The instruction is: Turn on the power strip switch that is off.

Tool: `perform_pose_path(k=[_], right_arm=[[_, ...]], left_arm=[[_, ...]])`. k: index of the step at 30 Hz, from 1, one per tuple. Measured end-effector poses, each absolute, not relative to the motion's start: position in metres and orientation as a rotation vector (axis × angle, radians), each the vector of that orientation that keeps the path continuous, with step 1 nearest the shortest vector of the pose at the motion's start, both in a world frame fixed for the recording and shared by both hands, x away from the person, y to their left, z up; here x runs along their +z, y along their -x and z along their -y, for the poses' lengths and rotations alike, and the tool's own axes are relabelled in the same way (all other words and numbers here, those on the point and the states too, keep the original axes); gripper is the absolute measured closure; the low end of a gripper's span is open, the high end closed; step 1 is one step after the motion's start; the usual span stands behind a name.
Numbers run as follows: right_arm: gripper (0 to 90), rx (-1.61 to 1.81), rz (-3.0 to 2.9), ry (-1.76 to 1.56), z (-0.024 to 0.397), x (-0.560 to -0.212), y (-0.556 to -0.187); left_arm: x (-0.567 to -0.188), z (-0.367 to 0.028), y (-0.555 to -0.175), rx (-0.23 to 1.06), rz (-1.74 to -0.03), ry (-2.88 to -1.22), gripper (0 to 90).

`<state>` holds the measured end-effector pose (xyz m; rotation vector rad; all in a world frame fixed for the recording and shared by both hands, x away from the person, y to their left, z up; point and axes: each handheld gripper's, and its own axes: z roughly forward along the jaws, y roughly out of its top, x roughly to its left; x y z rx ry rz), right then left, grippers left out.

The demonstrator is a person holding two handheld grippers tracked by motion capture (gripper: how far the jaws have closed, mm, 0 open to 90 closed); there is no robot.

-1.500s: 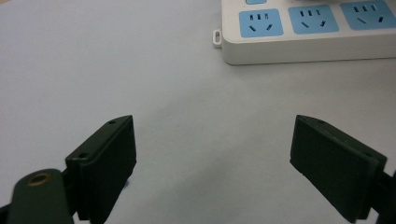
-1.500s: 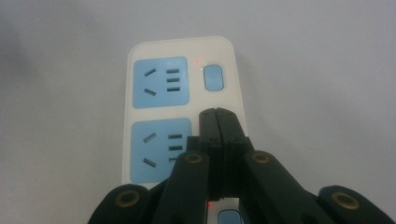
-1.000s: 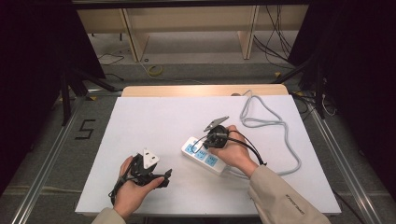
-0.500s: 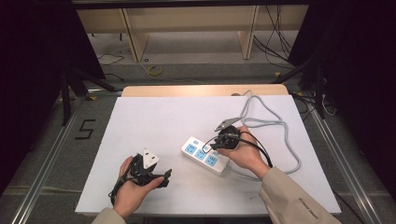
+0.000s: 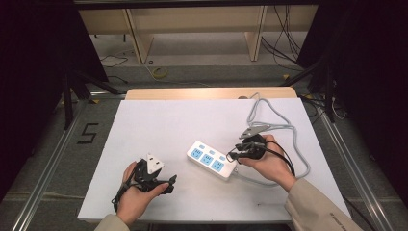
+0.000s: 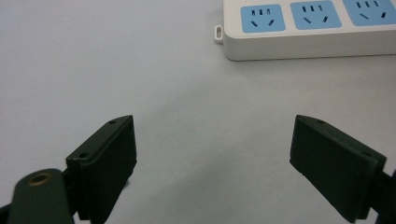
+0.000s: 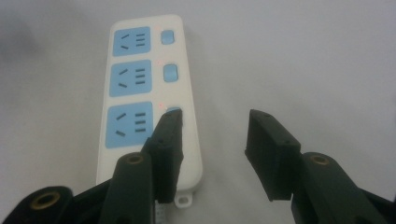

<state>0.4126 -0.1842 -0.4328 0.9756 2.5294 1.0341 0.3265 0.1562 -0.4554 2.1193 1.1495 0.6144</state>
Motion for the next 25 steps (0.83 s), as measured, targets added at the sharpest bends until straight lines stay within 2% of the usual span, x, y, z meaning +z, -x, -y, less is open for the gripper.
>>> perform_pose_path(k=[12, 19, 25], right_arm=[[42.9, 1.107, -2.417, -1.003, 0.257, -0.434, -0.375], [41.3, 1.162, -2.343, -1.039, 0.282, -0.437, -0.355], [39.6, 1.179, -2.314, -1.072, 0.291, -0.438, -0.353]], left_arm=[[-0.455, -0.156, -0.325, 0.606, -1.14, -2.134, 14.1], [-0.455, -0.155, -0.325, 0.604, -1.135, -2.133, 14.3], [-0.455, -0.154, -0.324, 0.604, -1.13, -2.139, 14.4]])
